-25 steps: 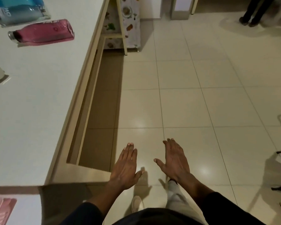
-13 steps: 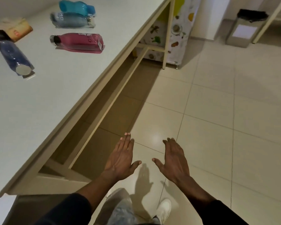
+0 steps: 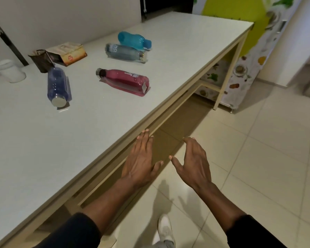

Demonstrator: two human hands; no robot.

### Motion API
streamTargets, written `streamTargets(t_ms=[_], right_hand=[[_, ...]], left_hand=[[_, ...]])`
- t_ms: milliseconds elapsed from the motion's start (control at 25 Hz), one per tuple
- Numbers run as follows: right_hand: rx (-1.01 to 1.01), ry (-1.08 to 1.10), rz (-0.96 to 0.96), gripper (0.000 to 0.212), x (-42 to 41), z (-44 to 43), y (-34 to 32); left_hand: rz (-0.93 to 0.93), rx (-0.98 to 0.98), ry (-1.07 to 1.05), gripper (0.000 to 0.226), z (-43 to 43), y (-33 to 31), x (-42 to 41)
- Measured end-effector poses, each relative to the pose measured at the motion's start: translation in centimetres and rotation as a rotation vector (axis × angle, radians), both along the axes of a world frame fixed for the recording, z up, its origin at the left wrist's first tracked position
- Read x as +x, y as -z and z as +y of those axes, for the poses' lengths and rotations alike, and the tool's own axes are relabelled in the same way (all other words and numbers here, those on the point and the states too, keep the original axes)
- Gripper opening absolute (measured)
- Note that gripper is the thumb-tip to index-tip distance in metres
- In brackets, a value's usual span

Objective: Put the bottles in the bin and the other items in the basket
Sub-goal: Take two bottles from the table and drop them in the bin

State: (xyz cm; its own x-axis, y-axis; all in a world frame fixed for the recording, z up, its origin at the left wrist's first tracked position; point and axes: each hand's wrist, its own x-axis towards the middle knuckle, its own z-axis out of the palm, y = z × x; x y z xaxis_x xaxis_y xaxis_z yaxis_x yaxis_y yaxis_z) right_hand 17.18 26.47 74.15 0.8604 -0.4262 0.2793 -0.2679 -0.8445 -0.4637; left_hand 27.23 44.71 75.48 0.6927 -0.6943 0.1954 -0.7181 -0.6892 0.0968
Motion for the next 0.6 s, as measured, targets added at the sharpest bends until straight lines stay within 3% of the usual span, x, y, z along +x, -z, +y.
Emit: streamTargets(t_ms=[320, 440, 600], right_hand=[[0.078, -0.175, -0.215, 0.068, 16.1, -2.7, -7.4], [0.116, -0.259, -0.247, 0.074, 21.9, -2.1, -9.7], [0.002, -0.339, -0.257, 0.08, 28.4, -1.4, -12.2]], left_hand=[[-0.085, -0.283, -0.19, 0.089, -3.3, -7.5, 12.6], [-0.087, -0.336, -0.363, 0.092, -1.2, -9.5, 17.0], [-0.07, -0.309, -0.609, 0.093, 2.9, -10.7, 22.7]])
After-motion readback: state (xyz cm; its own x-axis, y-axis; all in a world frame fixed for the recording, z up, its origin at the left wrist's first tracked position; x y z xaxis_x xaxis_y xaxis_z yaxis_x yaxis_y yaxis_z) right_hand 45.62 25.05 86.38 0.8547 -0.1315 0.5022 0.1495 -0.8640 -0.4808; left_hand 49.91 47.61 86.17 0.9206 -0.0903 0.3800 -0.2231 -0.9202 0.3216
